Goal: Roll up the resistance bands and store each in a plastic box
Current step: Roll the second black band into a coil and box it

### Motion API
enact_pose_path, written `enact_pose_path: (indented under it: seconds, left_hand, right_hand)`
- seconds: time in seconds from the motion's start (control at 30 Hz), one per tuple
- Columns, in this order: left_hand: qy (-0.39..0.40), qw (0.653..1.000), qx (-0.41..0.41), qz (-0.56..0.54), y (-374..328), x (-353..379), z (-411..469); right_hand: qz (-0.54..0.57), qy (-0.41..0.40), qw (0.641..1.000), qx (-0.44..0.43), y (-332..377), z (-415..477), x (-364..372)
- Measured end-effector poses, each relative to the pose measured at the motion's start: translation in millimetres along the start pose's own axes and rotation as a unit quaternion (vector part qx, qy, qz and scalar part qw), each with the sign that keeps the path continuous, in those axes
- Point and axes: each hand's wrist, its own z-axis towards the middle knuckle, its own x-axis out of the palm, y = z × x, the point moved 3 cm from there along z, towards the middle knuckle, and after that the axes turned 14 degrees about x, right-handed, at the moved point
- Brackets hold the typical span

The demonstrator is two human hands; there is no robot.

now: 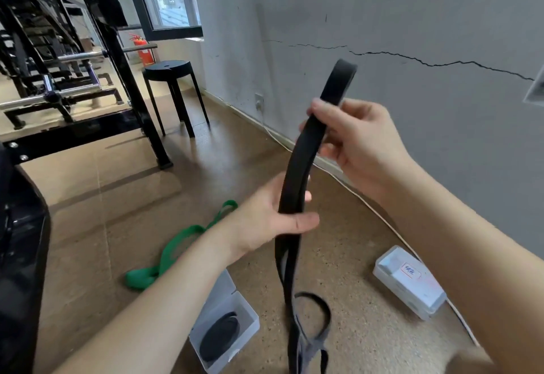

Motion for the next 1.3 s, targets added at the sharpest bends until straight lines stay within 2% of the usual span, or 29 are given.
enact_pose_path:
  seconds: [0.03,0.07,0.1,0.17,0.27,0.3,0.37,0.43,0.53,0.63,0.67,0.73,0.83,0.93,1.1,1.2,1.3]
  left_hand:
    - [0.113,0.990,-0.054,0.063,13.0,13.4,-3.7]
    - [0.186,0.971,-0.095,0.112,27.5,24.9,-8.2]
    - [0.203,0.963,-0.108,0.139,38.4,32.4,-9.7]
    - [0.147,0.971,-0.118,0.147,51.1,33.0,-7.3]
    - [0.057,0.981,-0.151,0.107,55.5,15.1,-5.3]
    - [0.035,0.984,-0.144,0.096,52.3,8.8,-4.7]
    - [-0.016,0.994,-0.100,0.051,35.7,0.7,-2.7]
    - [-0.081,0.995,-0.043,-0.037,14.0,-3.2,0.7]
    - [-0.155,0.979,-0.002,-0.130,-4.5,0.1,6.0]
    - [-0.184,0.974,-0.007,-0.131,-1.0,7.9,11.8]
    - [-0.194,0.973,-0.011,-0.125,0.6,8.9,13.1]
    - [-0.218,0.967,-0.016,-0.129,1.7,9.3,14.8]
    - [-0.236,0.965,-0.033,-0.113,0.8,7.3,15.6]
    - [-0.235,0.968,-0.058,-0.064,-0.3,5.8,14.1]
    - [-0.239,0.958,-0.084,-0.133,-6.9,1.7,10.6]
    - [-0.160,0.969,-0.092,-0.162,-10.9,1.1,9.3]
    - [-0.034,0.983,-0.114,-0.141,-12.6,2.5,3.3]
  right_hand:
    - [0.056,-0.014,0.998,-0.009,13.0,4.3,-1.4]
    - [0.083,-0.021,0.996,-0.024,26.5,8.4,-1.6]
    - [0.094,-0.022,0.994,-0.042,40.3,12.2,-0.2]
    - [0.095,-0.035,0.992,-0.077,62.9,20.6,-0.1]
    - [0.124,-0.144,0.978,-0.082,72.9,38.9,-18.3]
    - [0.144,-0.177,0.972,-0.055,65.0,46.8,-29.1]
    - [0.131,-0.199,0.969,0.061,33.7,58.2,-48.6]
    - [-0.021,-0.152,0.964,0.218,-10.9,56.9,-60.9]
    - [-0.225,0.011,0.906,0.359,-63.9,30.8,-60.6]
    - [-0.279,0.212,0.855,0.382,-80.6,-0.6,-45.3]
    - [-0.289,0.257,0.843,0.375,-78.8,-9.5,-38.1]
    - [-0.321,0.274,0.836,0.351,-74.1,-17.9,-32.2]
    - [-0.361,0.225,0.857,0.292,-66.9,-17.1,-36.2]
    - [-0.325,0.166,0.896,0.253,-56.9,-15.1,-45.1]
    - [-0.278,0.100,0.929,0.223,-44.7,-18.5,-55.8]
    - [-0.262,-0.018,0.951,0.162,-34.6,-17.3,-65.8]
    - [-0.177,-0.112,0.971,0.117,-19.0,-19.4,-73.7]
